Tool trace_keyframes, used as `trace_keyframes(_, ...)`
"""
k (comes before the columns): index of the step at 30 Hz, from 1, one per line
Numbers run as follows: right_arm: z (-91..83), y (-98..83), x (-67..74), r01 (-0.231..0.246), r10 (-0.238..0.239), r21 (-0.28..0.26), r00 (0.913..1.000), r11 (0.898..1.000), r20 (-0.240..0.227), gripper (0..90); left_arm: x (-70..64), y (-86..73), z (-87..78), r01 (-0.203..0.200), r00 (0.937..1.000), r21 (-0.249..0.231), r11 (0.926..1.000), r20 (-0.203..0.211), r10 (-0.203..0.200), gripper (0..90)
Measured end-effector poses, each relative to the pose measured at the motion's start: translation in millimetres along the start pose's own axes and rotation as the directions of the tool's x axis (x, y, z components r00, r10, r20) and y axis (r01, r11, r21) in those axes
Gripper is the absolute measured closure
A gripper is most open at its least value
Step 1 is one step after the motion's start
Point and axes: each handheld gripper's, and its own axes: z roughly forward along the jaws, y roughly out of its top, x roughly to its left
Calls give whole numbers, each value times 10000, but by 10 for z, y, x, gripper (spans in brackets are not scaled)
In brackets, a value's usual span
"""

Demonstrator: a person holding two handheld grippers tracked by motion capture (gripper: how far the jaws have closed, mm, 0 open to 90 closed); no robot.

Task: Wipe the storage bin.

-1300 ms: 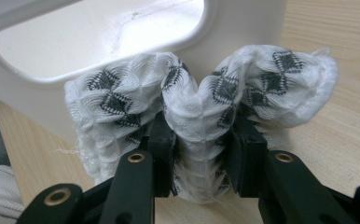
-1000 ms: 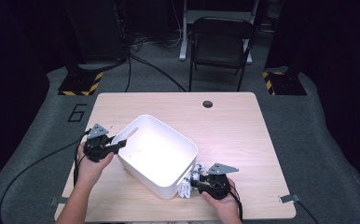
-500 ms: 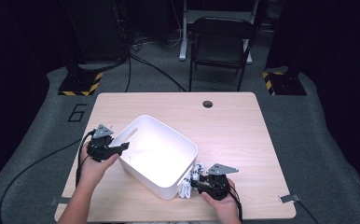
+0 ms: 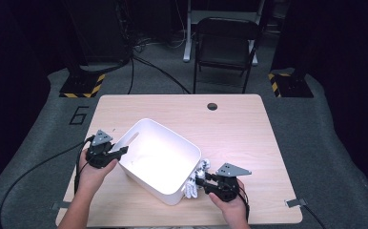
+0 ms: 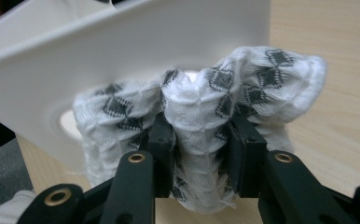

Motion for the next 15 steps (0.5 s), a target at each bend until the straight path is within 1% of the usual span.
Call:
trace_keyframes(2, -62, 58, 30, 72, -72, -199, 10000, 9998, 10, 662, -5, 3, -6, -152, 9999, 58, 9999, -70, 152, 675)
trace_keyframes(3, -102, 89, 46, 154, -155, -358, 9999, 9992, -33, 665, -12, 3, -9, -80, 9999, 62, 9999, -93, 80, 677)
trace_keyframes(4, -147, 119, 73, 116, -126, -577, 9998, 9983, -168, 665, -15, 4, -11, -31, 9999, 63, 10000, -126, 32, 690)
trace_keyframes(5, -189, 155, 103, 75, -96, -779, 9996, 9969, -271, 666, -33, 7, -12, 41, 9997, 90, 10000, -254, -39, 700)
trace_keyframes(6, -243, 196, 142, 210, -232, -924, 9995, 9955, -226, 666, -39, 11, -15, 58, 9998, 149, 9999, -193, -55, 702)
trace_keyframes(7, -275, 221, 165, 428, -456, -1119, 9987, 9928, -225, 666, -45, 6, -11, 148, 9997, 56, 9999, -204, -147, 702)
trace_keyframes(8, -300, 235, 187, 481, -514, -1207, 9984, 9915, -240, 667, -49, 8, -17, 228, 9997, 98, 9997, -38, -227, 701)
trace_keyframes(9, -328, 247, 225, 571, -605, -1288, 9979, 9900, -223, 667, -55, 8, -17, 228, 9997, 82, 9997, 10, -228, 697)
trace_keyframes(11, -323, 246, 239, 754, -770, -1199, 9970, 9899, -88, 670, -85, -2, -20, 86, 9999, -8, 10000, 131, -86, 689)
trace_keyframes(12, -314, 236, 238, 748, -757, -1156, 9971, 9905, -33, 672, -90, -7, -32, 22, 9998, 38, 10000, 217, -23, 686)
trace_keyframes(13, -301, 225, 228, 626, -643, -1198, 9979, 9908, -101, 673, -97, -17, -35, 61, 9999, -44, 10000, 152, -60, 684)
trace_keyframes(15, -285, 215, 193, 387, -417, -1208, 9989, 9919, -222, 673, -109, -22, -55, 25, 9999, 71, 10000, 121, -26, 679)
